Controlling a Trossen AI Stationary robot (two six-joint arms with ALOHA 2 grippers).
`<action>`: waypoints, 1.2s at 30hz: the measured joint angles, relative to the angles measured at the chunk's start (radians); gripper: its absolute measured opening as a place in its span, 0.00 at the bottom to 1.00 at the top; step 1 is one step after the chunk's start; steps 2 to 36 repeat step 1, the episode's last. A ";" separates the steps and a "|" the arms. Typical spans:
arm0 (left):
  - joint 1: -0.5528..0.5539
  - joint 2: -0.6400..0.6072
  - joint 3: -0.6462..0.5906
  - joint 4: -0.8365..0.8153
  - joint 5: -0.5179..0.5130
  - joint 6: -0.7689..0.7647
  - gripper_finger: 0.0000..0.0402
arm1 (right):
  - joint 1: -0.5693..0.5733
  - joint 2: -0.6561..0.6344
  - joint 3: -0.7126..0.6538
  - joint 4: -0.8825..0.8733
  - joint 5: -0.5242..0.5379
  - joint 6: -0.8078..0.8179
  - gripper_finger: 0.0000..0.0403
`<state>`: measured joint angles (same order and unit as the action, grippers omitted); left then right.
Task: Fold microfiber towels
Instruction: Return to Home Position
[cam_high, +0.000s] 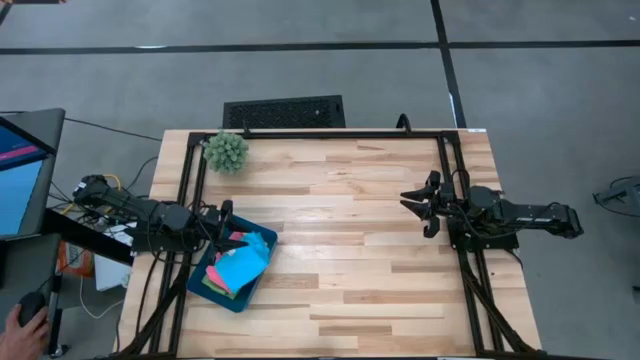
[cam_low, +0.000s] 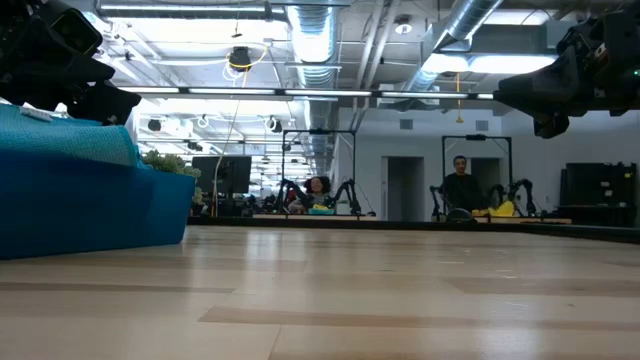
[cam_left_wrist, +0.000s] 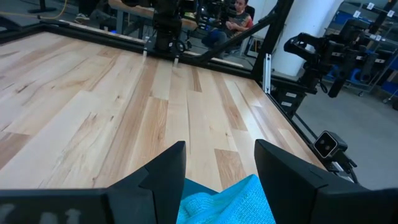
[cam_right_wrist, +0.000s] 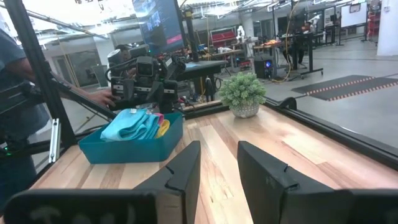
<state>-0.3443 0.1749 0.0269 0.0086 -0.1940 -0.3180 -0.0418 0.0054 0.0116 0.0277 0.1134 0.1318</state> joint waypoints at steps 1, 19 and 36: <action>0.000 0.000 0.000 0.000 0.000 0.000 0.46 | 0.000 0.000 0.000 0.000 0.000 0.000 0.33; 0.000 0.000 0.000 0.000 0.000 0.000 0.46 | 0.000 0.000 0.000 0.000 0.000 0.000 0.33; 0.000 0.000 0.000 0.000 0.000 0.000 0.46 | 0.000 0.000 0.000 0.000 0.000 0.000 0.33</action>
